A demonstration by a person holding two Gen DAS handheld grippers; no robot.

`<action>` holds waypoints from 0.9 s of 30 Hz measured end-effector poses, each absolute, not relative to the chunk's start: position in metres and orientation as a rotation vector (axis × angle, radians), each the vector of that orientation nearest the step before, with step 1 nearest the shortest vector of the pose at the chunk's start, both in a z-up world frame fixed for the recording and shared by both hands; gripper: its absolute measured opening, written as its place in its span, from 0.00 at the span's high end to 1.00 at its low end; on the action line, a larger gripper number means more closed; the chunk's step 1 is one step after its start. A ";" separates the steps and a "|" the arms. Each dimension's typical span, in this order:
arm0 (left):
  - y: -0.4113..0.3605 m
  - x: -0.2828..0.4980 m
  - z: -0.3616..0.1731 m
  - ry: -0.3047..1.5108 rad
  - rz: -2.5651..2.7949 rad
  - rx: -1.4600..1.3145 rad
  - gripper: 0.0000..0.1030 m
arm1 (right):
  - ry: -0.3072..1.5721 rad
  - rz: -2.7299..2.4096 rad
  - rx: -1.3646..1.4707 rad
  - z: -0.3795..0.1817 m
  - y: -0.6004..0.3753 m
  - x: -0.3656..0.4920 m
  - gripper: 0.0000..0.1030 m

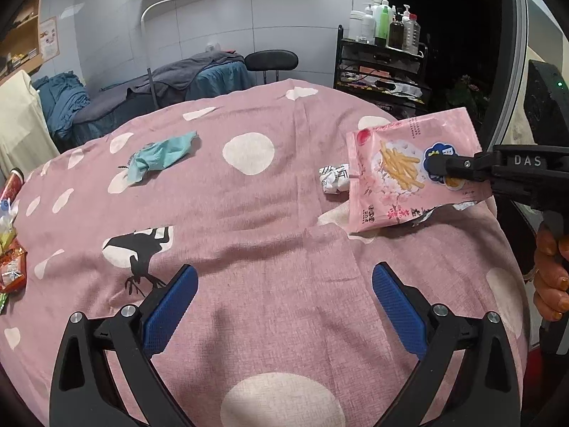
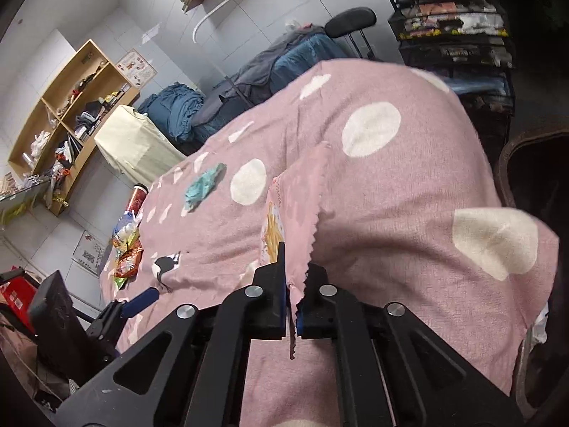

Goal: Collect trash
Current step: 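Grasp the pink snack bag edge with right tool and lift it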

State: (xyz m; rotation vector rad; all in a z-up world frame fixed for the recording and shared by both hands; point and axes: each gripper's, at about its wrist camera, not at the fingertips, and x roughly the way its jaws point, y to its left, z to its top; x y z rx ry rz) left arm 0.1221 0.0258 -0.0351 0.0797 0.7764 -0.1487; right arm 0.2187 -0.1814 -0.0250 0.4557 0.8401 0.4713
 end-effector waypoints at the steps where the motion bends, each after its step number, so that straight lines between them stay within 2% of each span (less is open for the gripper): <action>1: 0.026 0.123 -0.035 0.777 -0.152 0.077 0.05 | 0.820 0.463 0.441 -0.019 -0.182 0.215 0.96; 7: 0.023 0.135 -0.029 0.772 -0.178 0.069 0.06 | 0.690 0.396 0.407 0.017 -0.202 0.193 0.96; 11: 0.014 0.149 -0.025 0.777 -0.216 0.067 0.10 | 0.646 0.318 0.375 0.027 -0.218 0.181 0.96; 14: 0.005 0.165 -0.024 0.801 -0.234 0.061 0.14 | 0.639 0.288 0.380 0.028 -0.231 0.177 0.96; 27: -0.023 0.243 -0.039 0.940 -0.274 -0.070 0.16 | 0.642 0.168 0.410 0.015 -0.281 0.155 0.96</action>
